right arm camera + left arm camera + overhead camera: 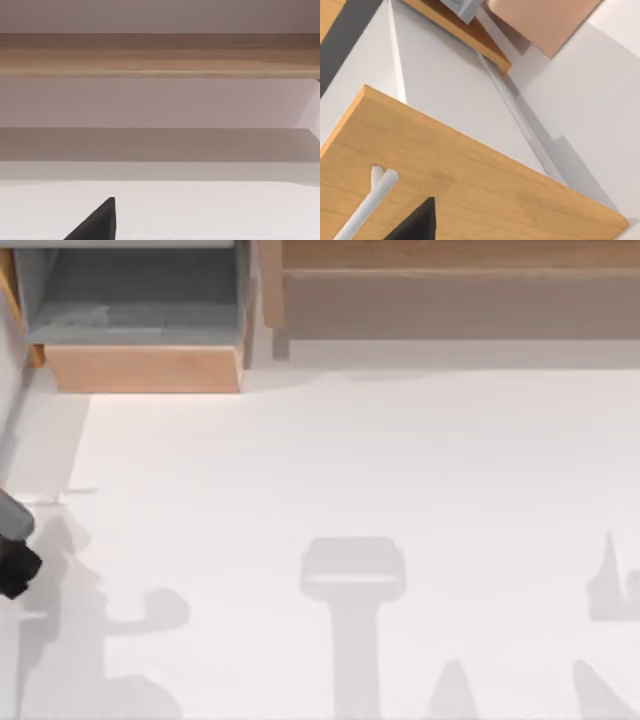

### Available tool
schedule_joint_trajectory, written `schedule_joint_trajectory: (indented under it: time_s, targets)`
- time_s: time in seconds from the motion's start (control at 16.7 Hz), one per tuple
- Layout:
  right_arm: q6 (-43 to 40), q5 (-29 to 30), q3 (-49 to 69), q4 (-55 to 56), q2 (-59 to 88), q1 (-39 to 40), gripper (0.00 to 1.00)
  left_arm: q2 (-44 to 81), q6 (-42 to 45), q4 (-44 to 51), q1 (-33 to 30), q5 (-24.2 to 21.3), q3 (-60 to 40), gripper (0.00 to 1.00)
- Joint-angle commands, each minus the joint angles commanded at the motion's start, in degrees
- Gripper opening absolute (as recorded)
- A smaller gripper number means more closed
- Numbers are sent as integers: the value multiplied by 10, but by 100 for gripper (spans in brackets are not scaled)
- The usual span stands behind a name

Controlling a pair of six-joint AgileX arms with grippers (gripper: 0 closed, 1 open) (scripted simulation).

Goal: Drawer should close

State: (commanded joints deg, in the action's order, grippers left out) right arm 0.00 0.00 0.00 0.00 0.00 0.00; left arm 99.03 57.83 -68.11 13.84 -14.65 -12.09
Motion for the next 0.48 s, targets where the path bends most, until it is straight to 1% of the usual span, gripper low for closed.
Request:
schedule_joint_trajectory:
  time_s: [0.24,0.36,0.48]
  targets:
    - [0,0,0,0,0,0,100,79,173,-94,141,-151,-40,100]
    - [0,0,0,0,0,0,100,110,242,-136,196,-210,-73,100]
    - [0,0,0,0,0,0,100,133,294,-171,238,-254,-102,100]
